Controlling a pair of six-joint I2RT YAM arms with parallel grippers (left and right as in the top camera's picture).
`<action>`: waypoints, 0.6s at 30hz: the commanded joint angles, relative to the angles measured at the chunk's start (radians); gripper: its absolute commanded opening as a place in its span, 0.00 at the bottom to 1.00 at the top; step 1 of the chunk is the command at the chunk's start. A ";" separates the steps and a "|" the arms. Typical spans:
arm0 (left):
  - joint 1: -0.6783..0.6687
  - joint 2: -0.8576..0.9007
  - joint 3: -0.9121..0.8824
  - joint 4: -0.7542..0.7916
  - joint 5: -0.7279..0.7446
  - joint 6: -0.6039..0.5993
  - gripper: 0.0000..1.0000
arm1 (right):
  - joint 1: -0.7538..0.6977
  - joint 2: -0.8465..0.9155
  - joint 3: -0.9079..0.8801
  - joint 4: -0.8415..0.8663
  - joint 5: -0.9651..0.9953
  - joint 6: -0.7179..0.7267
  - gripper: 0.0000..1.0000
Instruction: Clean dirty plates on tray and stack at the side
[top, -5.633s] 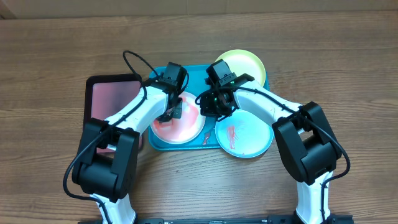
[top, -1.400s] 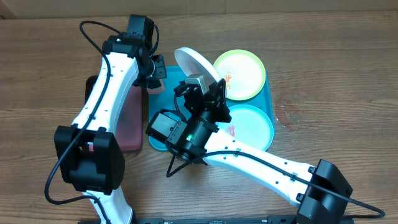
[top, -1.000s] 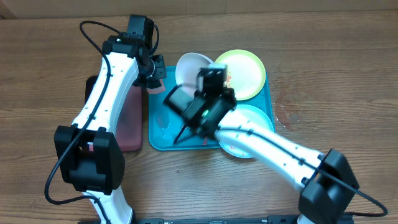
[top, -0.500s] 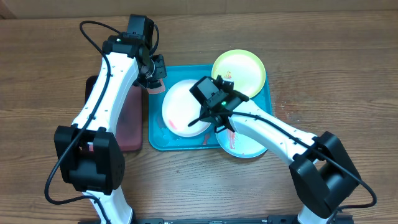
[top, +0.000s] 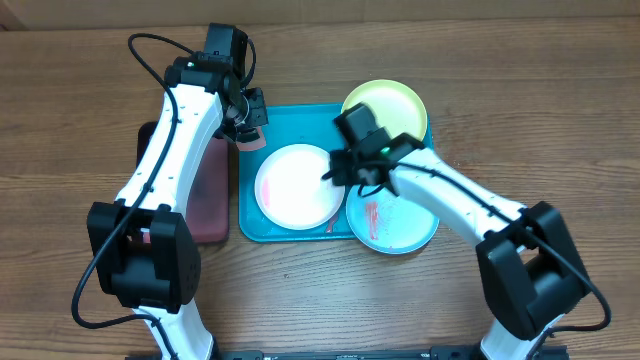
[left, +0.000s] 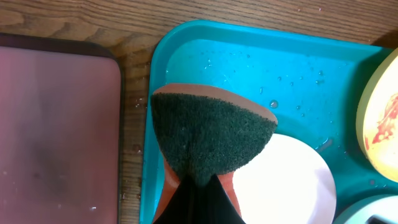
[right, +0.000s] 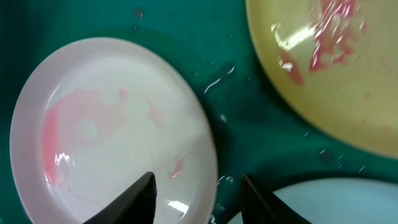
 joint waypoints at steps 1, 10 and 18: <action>-0.008 0.011 0.012 0.001 0.008 -0.010 0.04 | -0.048 -0.002 0.012 0.031 -0.052 -0.129 0.42; -0.008 0.011 0.012 0.000 0.008 -0.010 0.04 | -0.044 0.077 0.012 0.043 -0.134 -0.120 0.35; -0.008 0.011 0.012 -0.007 0.008 -0.010 0.04 | -0.046 0.119 0.012 0.059 -0.122 -0.069 0.32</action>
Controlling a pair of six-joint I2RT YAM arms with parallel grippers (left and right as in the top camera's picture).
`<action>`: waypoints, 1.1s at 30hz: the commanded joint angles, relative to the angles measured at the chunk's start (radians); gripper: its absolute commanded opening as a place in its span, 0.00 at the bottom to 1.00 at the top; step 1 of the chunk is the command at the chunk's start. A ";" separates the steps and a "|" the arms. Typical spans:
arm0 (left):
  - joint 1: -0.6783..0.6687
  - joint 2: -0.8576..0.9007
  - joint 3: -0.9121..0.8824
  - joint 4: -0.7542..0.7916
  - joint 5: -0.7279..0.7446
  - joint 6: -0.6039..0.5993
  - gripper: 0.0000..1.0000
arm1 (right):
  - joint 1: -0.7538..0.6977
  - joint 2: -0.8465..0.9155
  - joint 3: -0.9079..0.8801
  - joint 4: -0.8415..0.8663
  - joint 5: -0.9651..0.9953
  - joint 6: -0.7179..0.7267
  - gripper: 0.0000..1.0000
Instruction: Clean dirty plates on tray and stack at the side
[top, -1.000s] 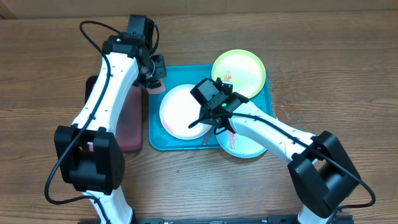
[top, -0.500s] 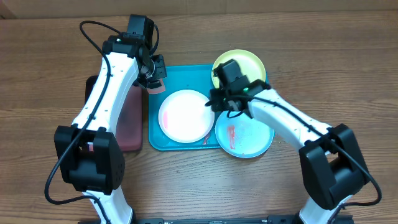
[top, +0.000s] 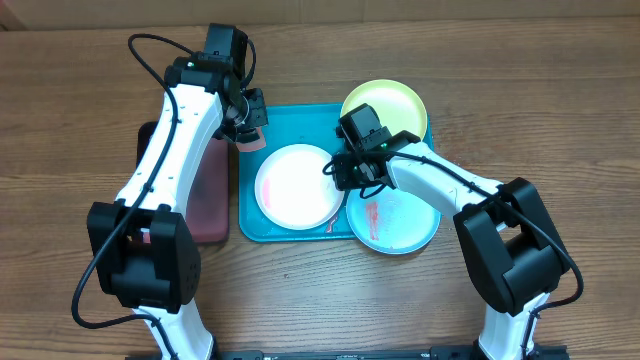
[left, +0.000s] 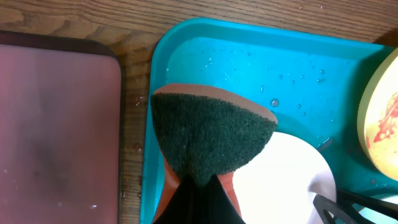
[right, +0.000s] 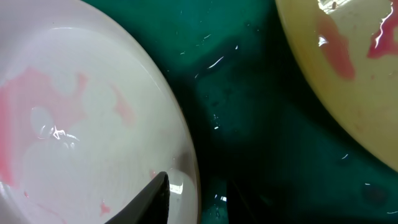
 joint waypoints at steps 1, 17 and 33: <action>-0.008 0.011 0.012 -0.002 0.008 -0.010 0.04 | -0.001 -0.002 0.012 0.010 -0.012 0.025 0.30; -0.064 0.011 -0.109 -0.011 0.020 -0.010 0.04 | 0.064 0.003 0.010 0.002 0.127 0.409 0.04; -0.094 0.011 -0.468 0.303 -0.007 -0.009 0.04 | 0.063 0.003 0.010 0.009 0.122 0.426 0.04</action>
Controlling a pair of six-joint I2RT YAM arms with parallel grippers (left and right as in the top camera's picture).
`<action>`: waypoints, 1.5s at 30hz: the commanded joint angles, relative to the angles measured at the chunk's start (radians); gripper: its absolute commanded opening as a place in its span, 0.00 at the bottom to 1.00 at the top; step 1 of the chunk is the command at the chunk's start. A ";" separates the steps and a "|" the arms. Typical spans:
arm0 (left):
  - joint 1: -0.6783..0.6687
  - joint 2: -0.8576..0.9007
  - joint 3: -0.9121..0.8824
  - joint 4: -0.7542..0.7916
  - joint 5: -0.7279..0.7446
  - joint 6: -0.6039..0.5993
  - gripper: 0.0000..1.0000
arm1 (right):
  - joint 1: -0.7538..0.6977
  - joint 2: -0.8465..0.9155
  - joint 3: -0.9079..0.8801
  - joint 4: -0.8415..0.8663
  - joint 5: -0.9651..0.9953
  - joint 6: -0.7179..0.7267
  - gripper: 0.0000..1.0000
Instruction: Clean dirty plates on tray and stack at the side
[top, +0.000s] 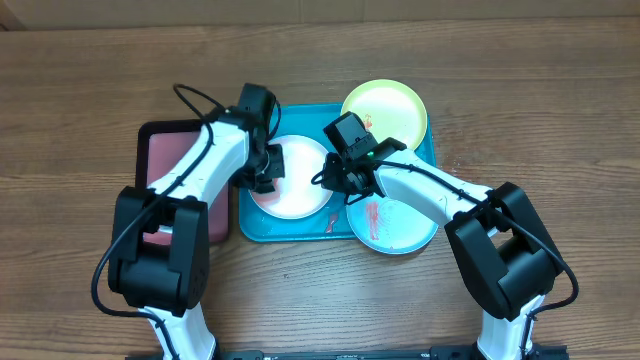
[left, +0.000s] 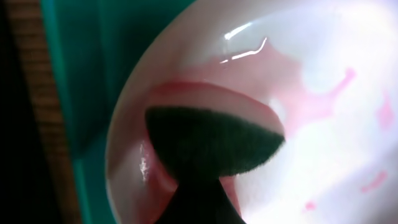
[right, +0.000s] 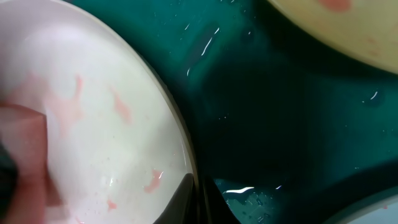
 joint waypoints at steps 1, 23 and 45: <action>-0.010 0.011 -0.077 0.085 -0.012 -0.010 0.04 | -0.004 0.003 0.010 0.000 0.031 0.017 0.04; -0.074 0.011 -0.116 0.183 -0.154 -0.009 0.04 | -0.004 0.003 0.010 -0.005 0.027 -0.004 0.04; -0.080 0.011 -0.057 0.316 0.282 0.415 0.04 | -0.004 0.003 0.010 -0.041 0.023 -0.016 0.04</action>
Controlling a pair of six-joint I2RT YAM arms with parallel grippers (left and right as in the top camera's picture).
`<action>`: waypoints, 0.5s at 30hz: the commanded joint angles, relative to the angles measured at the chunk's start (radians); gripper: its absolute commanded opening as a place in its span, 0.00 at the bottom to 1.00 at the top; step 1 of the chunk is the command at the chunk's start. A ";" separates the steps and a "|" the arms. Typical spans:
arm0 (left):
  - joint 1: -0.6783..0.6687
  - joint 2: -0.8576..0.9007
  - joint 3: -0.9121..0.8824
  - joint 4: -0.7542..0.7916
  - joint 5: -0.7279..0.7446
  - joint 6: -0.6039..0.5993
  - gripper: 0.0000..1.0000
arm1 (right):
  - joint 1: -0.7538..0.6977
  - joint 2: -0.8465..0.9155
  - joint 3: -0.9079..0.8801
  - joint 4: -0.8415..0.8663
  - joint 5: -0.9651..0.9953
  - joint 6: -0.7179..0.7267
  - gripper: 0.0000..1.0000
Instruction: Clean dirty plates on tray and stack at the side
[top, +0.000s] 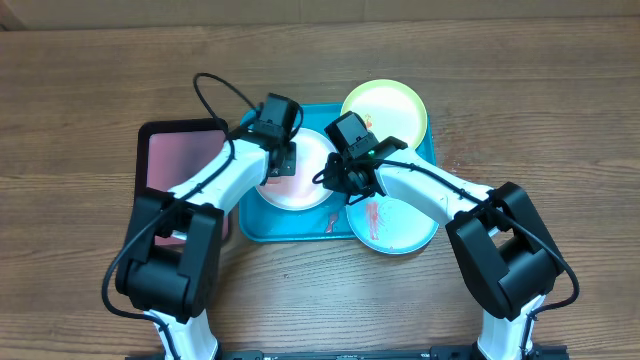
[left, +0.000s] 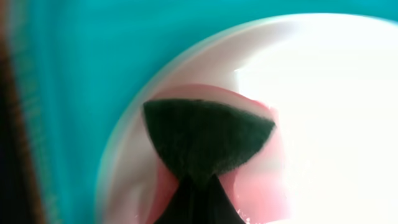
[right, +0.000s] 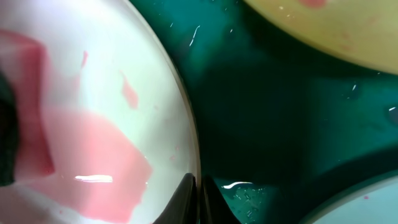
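Observation:
A white plate (top: 300, 178) smeared pink lies in the teal tray (top: 250, 222). My left gripper (top: 279, 160) is shut on a green-and-orange sponge (left: 208, 140) pressed on the plate's (left: 336, 124) far left part. On the right rim of this plate (right: 93, 93), my right gripper (right: 199, 188) is shut, one finger inside and one outside. A yellow-green plate (top: 385, 105) with red stains sits at the tray's back right. A pale blue stained plate (top: 395, 225) sits at its front right.
A dark pink mat (top: 170, 165) lies on the wooden table left of the tray. Both arms cross over the tray's middle. The yellow-green plate (right: 323, 31) and the pale blue plate (right: 373, 205) lie close to my right gripper.
My left gripper with the sponge has moved from the plate's left side toward its far middle. A broad wet pink smear now covers part of the plate. The right gripper still clamps the rim.
First the sponge hung over the tray's back left corner while my right gripper was open above the white plate's right rim. Then the right fingers straddled the rim. Then they were shut on it with the sponge on the plate, which now sits farther across.

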 joint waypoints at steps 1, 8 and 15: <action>0.003 0.024 0.021 0.016 0.474 0.269 0.04 | -0.001 0.003 0.006 -0.014 0.023 -0.023 0.04; 0.003 0.024 0.021 -0.051 0.644 0.369 0.04 | -0.001 0.003 0.006 -0.013 0.008 -0.046 0.04; 0.005 0.024 0.021 0.029 0.205 0.098 0.04 | -0.001 0.003 0.006 -0.013 0.007 -0.045 0.04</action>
